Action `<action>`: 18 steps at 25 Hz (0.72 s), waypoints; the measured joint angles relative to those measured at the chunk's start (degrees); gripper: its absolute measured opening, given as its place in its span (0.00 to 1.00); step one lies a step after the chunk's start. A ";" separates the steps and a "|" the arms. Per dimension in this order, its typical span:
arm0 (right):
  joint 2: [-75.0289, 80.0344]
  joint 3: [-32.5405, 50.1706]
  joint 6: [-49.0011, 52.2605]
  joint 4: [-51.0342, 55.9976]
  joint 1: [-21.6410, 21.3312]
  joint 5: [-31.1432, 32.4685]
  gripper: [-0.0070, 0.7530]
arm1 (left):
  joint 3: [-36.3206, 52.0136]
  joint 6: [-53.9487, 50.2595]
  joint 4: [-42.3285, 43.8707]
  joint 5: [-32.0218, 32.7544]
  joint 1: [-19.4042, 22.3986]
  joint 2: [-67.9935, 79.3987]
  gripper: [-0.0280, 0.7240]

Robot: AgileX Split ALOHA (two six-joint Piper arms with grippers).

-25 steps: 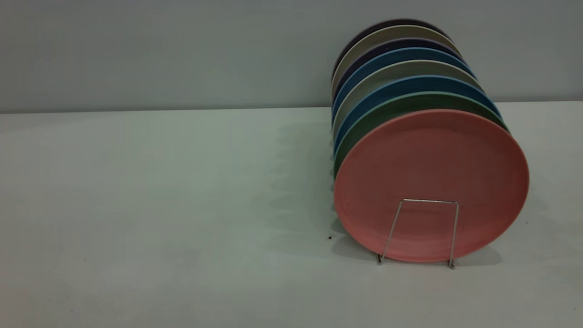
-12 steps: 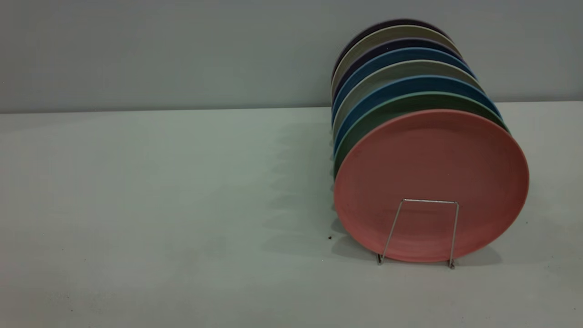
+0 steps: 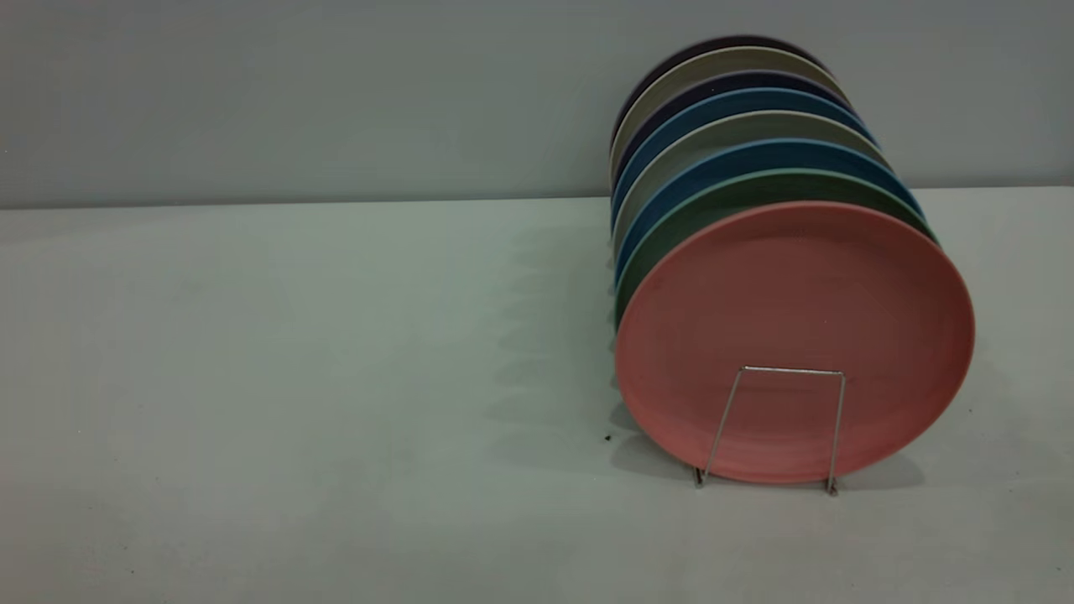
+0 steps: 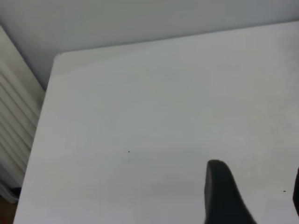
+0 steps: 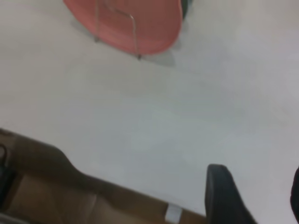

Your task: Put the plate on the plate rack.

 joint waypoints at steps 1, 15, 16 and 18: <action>-1.25 0.28 -0.94 0.83 0.00 0.00 0.48 | 0.00 0.00 -0.19 0.00 -0.17 0.00 0.57; -7.43 4.87 -7.30 5.84 0.00 -3.38 0.43 | 0.00 1.09 0.06 0.00 -6.32 0.00 0.57; -7.44 5.41 -7.55 5.85 0.00 -3.45 0.43 | 0.00 1.15 0.23 0.00 -6.70 0.00 0.57; -7.84 6.62 -8.41 6.05 0.00 -3.78 0.43 | 0.00 1.28 0.79 0.00 -7.31 0.00 0.57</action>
